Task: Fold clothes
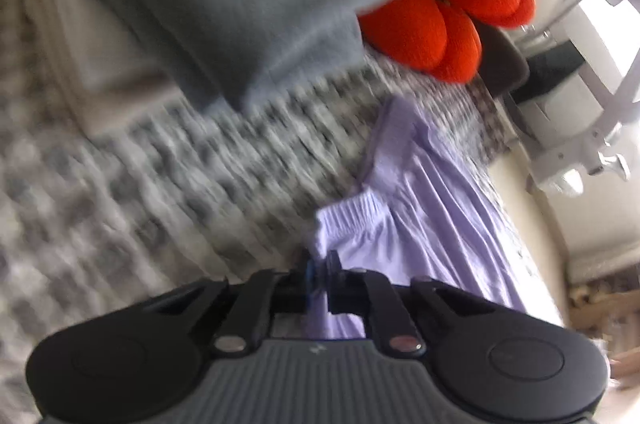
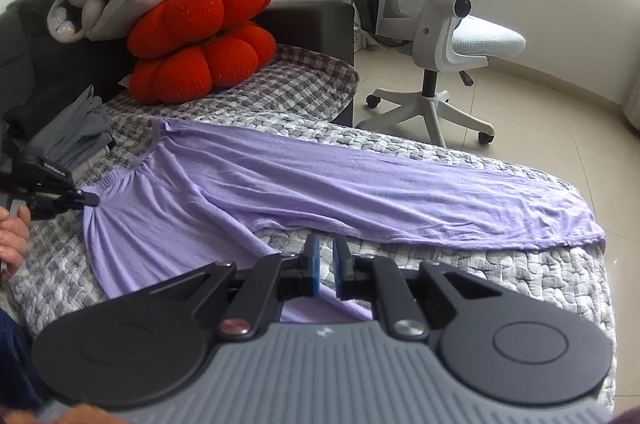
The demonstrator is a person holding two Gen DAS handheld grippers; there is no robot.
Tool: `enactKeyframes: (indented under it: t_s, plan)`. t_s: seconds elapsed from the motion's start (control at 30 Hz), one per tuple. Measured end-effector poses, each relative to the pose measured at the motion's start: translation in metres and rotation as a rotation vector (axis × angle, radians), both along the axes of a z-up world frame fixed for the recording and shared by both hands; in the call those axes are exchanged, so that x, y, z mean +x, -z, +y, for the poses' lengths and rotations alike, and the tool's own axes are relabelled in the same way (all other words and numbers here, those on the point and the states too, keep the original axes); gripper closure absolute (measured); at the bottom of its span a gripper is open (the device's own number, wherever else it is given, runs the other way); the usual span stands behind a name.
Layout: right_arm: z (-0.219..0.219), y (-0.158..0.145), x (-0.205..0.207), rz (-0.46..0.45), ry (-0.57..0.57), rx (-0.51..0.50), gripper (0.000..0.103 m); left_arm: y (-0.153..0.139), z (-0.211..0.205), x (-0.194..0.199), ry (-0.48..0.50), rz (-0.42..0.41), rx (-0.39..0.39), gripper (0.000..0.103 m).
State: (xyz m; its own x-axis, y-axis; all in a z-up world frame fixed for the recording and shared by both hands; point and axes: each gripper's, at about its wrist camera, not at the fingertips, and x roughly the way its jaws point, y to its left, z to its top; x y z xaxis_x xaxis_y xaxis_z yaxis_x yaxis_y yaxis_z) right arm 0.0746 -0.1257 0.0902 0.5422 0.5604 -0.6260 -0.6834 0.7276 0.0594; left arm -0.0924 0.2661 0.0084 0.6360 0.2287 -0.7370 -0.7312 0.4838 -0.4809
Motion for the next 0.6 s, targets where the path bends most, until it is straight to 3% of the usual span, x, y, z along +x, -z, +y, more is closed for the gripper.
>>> enactKeyframes:
  t_s: [0.03,0.1,0.23,0.37,0.4,0.47,0.5,0.6]
  plan:
    - [0.000,0.001,0.001,0.007,-0.003,-0.001,0.091,-0.005,-0.001,-0.004,-0.022,0.007,0.050,0.098]
    - [0.002,0.003,0.000,0.012,-0.013,-0.015,0.091,-0.009,0.000,-0.012,-0.049,-0.006,0.078,0.098]
    - [0.008,0.013,-0.002,0.037,-0.057,-0.056,0.091,-0.009,0.001,-0.020,-0.053,0.003,0.082,0.098]
    - [0.020,0.025,-0.021,0.058,-0.243,-0.123,0.090,-0.010,0.006,-0.026,-0.074,0.010,0.090,0.098]
    - [0.024,0.028,-0.031,0.051,-0.310,-0.139,0.087,-0.009,0.007,-0.026,-0.075,0.010,0.089,0.098]
    - [0.031,0.031,-0.056,0.005,-0.428,-0.167,0.054,-0.008,0.010,-0.024,-0.075,0.011,0.087,0.098]
    - [0.033,0.035,-0.068,-0.021,-0.473,-0.184,0.050,-0.008,0.011,-0.025,-0.074,0.009,0.084,0.098]
    - [0.041,0.048,-0.094,-0.071,-0.562,-0.240,0.048,-0.007,0.011,-0.025,-0.070,0.001,0.080,0.098]
